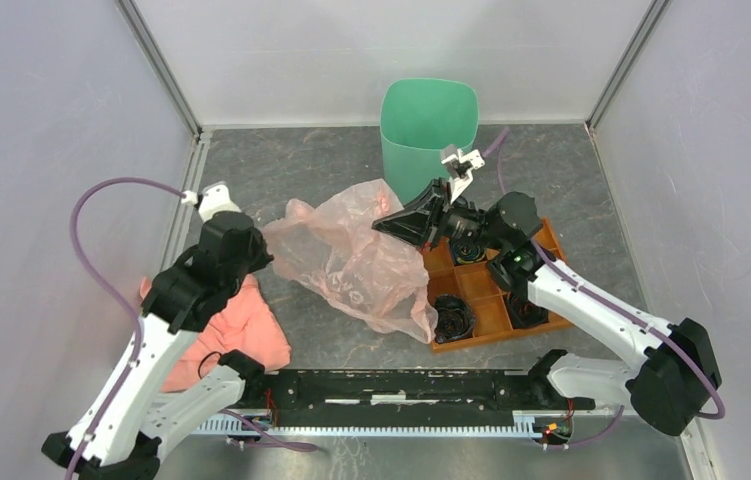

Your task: Put the trash bags into the trash bin

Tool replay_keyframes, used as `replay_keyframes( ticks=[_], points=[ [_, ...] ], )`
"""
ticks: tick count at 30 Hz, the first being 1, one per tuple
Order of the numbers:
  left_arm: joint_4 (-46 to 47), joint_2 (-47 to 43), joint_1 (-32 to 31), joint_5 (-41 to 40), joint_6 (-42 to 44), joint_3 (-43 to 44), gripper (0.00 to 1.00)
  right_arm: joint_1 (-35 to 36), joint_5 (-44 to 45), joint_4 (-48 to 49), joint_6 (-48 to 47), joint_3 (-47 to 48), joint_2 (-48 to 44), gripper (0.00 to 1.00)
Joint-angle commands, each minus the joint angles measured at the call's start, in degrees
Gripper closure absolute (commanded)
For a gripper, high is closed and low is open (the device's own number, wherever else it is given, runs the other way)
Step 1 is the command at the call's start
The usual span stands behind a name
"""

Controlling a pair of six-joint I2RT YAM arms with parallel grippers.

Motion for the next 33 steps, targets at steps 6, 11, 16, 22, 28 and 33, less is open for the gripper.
replay_keyframes(
  ticks=[6, 11, 16, 22, 28, 33],
  points=[
    [-11.4, -8.6, 0.2, -10.6, -3.1, 1.0, 0.87, -6.7, -14.3, 15.0, 12.2, -2.2, 0.0, 1.00],
    [-4.4, -9.5, 0.2, 5.7, 5.8, 4.0, 0.90, -6.1, -22.6, 8.5, 3.9, -1.0, 2.2, 0.99],
    [6.3, -8.9, 0.2, 26.5, 7.8, 6.0, 0.93, 3.0, -26.2, -19.4, -20.4, 7.5, 5.6, 0.99],
    [-4.3, 2.6, 0.2, 0.5, 0.2, 6.7, 0.98, 6.8, -35.4, -7.9, -15.8, 6.6, 0.6, 1.00],
    [-5.2, 9.2, 0.2, -1.5, -1.6, -1.1, 0.98, 4.3, -35.2, -22.1, -27.5, 14.0, -3.6, 1.00],
    [-6.2, 5.2, 0.3, -0.1, -1.3, -4.2, 0.98, -1.7, -33.5, -6.6, -14.7, 10.9, -4.9, 1.00]
  ],
)
